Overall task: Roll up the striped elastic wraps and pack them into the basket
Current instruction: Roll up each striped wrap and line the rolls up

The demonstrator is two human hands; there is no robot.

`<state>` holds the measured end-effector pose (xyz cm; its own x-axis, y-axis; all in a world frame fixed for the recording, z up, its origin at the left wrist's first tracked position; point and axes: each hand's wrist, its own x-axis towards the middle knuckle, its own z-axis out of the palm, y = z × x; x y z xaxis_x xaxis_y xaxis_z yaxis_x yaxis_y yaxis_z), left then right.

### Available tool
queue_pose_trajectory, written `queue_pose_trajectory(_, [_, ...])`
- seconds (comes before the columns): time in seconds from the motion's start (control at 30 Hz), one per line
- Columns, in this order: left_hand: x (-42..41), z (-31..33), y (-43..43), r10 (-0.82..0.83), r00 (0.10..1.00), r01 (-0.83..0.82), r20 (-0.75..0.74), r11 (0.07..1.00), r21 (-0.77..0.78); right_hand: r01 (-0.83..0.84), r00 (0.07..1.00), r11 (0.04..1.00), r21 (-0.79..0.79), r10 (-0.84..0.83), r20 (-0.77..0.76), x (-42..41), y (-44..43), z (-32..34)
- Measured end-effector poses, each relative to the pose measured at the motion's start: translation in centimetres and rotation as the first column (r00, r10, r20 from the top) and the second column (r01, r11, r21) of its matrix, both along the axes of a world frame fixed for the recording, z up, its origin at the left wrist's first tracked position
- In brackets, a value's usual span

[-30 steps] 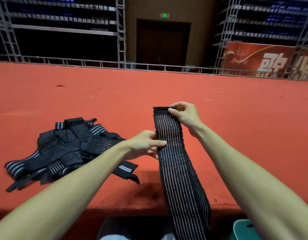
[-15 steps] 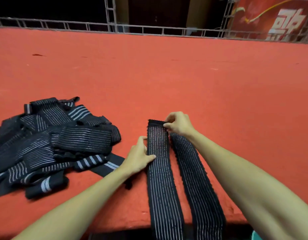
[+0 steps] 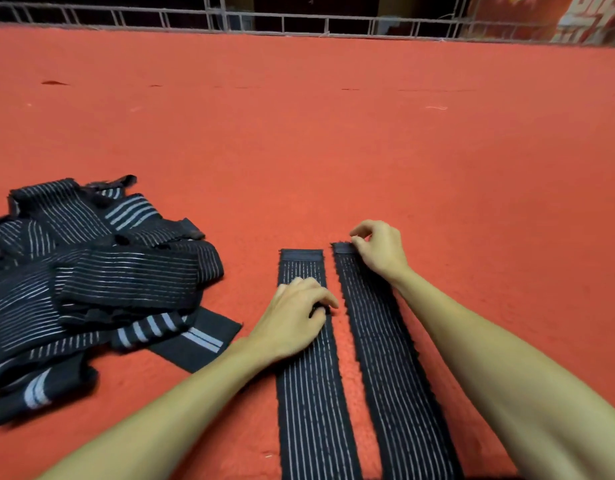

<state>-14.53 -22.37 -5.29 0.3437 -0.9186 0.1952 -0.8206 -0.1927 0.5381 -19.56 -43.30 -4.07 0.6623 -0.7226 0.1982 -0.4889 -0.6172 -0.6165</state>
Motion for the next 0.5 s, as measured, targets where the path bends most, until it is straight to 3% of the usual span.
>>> queue_pose_trajectory(0.1, [-1.8,-0.6,-1.7,0.047,0.994,-0.049,-0.094,0.999,-0.022,0.016,1.000,1.000,0.012,-0.016,0.025,-2.6,-1.5,-1.1])
queue_pose_trajectory(0.23, [-2.4,-1.2,-2.6,0.128,0.991,-0.131,-0.047,0.990,-0.050,0.055,0.990,0.997,0.063,-0.062,0.125,-3.9,-2.4,-2.8])
queue_pose_trajectory(0.3, [-2.4,-1.3,-2.6,0.127,0.992,-0.128,-0.022,0.991,-0.044,0.063,0.993,0.995,0.072,-0.070,0.095,-3.3,-2.4,-3.0])
queue_pose_trajectory(0.4, [-2.6,-1.4,-2.6,0.129,0.992,-0.128,0.017,0.991,-0.049,0.084,0.993,0.996,0.004,-0.083,-0.087,-2.3,-2.2,-3.2])
queue_pose_trajectory(0.5, [-2.6,-1.5,-2.5,0.121,0.991,-0.118,0.058,0.992,-0.040,0.097,0.995,0.994,0.049,-0.098,0.009,-2.5,-2.1,-3.3])
